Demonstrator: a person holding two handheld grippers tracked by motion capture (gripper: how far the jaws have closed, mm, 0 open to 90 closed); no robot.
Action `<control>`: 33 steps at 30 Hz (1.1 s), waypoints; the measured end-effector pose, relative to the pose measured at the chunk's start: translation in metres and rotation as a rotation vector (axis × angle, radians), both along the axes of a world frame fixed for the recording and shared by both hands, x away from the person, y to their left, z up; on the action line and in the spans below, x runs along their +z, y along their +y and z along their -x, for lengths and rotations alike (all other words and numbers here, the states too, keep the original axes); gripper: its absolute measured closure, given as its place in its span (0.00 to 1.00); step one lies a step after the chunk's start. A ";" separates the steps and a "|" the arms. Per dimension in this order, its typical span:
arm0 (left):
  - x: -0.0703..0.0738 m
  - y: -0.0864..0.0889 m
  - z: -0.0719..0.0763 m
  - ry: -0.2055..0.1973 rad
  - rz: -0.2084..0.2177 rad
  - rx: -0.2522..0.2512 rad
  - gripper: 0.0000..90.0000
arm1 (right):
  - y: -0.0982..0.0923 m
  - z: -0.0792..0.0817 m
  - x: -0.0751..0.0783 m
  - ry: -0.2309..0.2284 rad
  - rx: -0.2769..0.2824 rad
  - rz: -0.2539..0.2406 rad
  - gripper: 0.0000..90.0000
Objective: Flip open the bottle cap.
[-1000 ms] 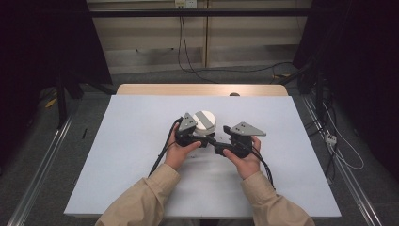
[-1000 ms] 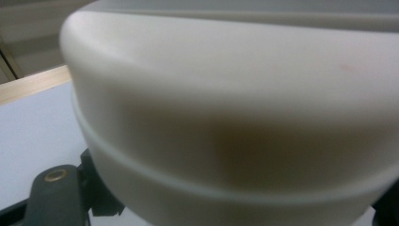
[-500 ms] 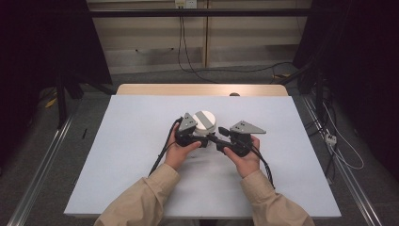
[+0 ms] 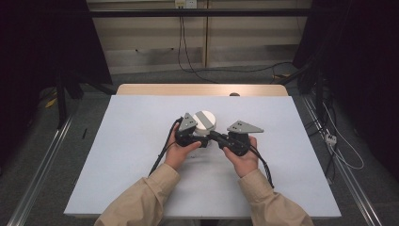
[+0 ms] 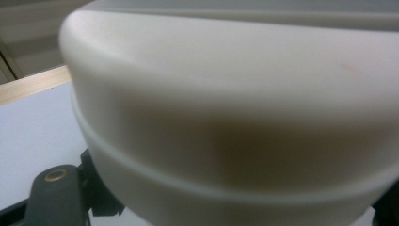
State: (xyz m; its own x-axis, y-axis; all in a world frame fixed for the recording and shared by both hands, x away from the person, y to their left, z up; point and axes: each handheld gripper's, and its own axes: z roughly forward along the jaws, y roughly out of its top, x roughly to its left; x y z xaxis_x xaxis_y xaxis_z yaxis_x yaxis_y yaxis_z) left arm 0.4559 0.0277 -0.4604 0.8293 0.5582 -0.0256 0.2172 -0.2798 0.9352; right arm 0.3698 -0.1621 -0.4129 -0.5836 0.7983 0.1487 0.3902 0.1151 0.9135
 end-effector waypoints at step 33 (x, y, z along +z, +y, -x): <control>0.000 0.000 0.001 0.002 0.000 0.003 0.21 | 0.007 -0.007 0.019 -0.041 -0.011 0.043 1.00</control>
State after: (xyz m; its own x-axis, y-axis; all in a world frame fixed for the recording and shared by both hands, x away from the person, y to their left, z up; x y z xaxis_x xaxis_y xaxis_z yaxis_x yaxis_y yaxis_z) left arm 0.4553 0.0273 -0.4606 0.8275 0.5608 -0.0274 0.2202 -0.2793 0.9346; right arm 0.3765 -0.1548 -0.3939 -0.5794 0.8100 0.0902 0.3538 0.1503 0.9232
